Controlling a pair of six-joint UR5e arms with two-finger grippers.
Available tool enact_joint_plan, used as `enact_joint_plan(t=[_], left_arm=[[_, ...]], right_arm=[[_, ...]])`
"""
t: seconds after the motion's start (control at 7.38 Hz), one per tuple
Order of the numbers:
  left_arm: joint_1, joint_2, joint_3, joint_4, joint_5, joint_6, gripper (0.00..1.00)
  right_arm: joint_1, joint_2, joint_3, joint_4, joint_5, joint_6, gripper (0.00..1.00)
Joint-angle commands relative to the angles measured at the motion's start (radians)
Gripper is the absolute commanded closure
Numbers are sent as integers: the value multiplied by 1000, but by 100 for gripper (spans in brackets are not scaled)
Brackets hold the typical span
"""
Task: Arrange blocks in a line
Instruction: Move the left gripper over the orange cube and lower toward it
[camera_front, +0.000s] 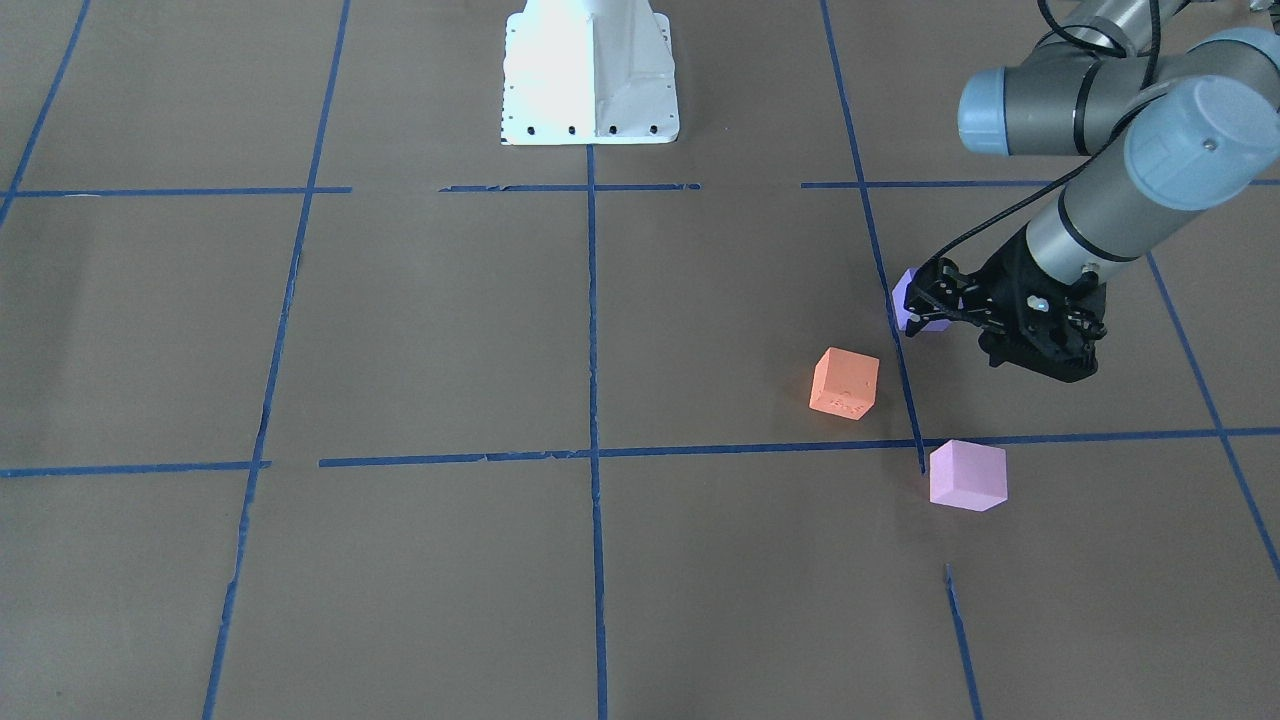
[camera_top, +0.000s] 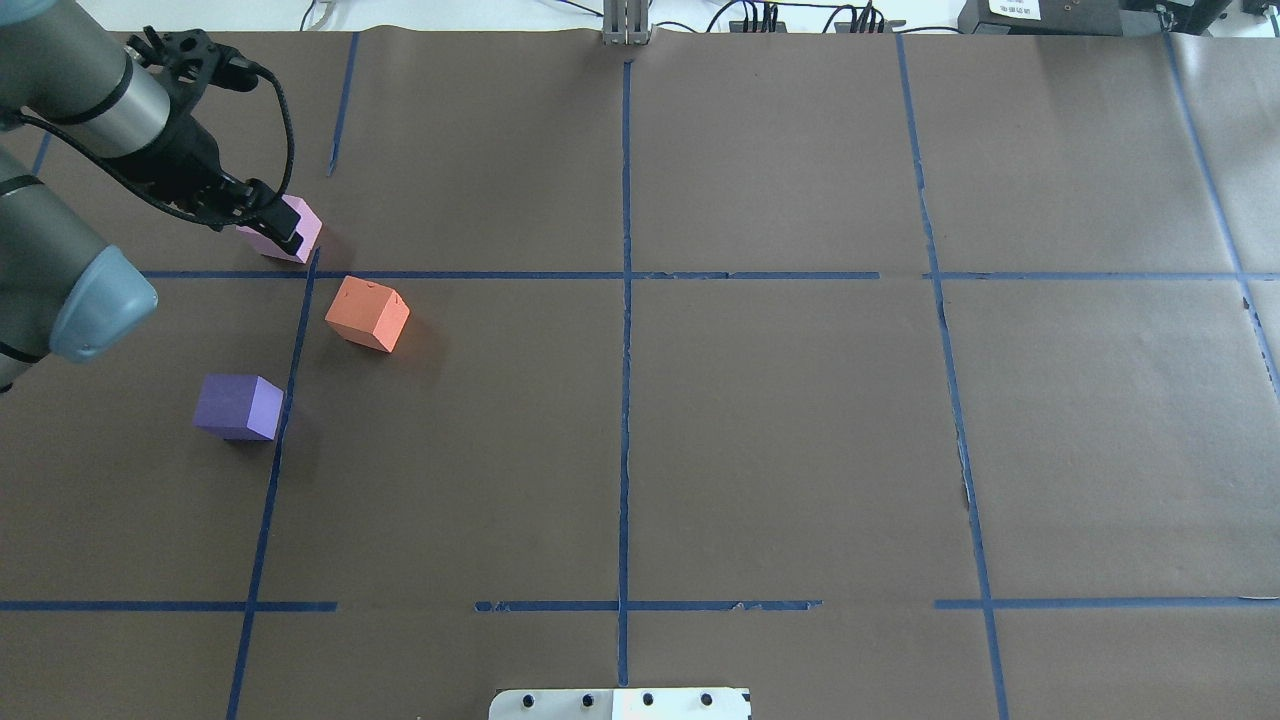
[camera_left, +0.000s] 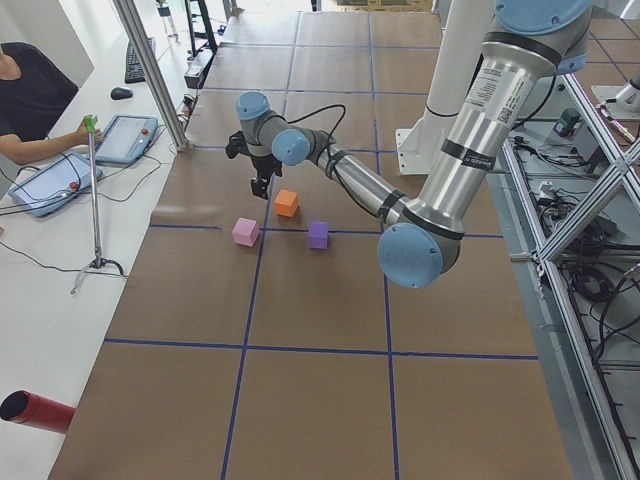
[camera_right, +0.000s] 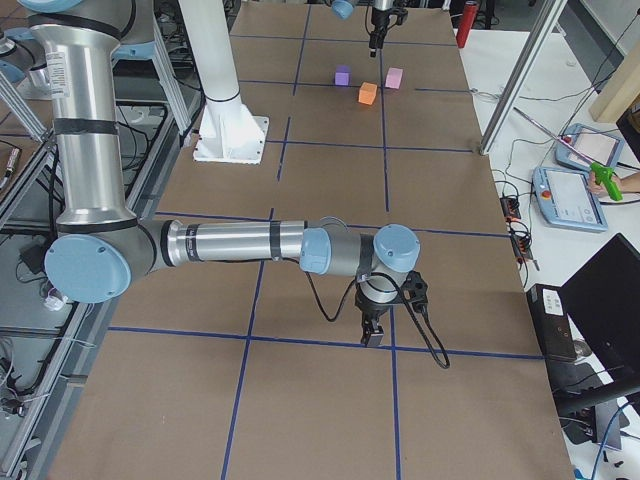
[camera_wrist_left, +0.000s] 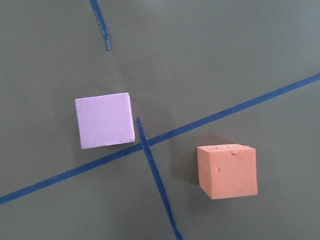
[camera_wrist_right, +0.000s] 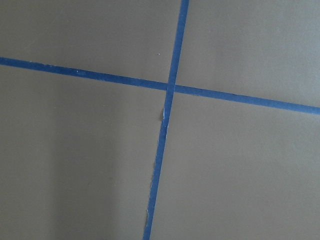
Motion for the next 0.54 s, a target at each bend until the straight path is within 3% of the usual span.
enact_joint_plan(t=[0.0,0.41], left_arm=[[77,2,40,-118,18,-135,0],[131,2,57,-172,84,-255,0]], right_arm=[[0,0,0,0,0,0,0],[0,0,0,0,0,0,0]])
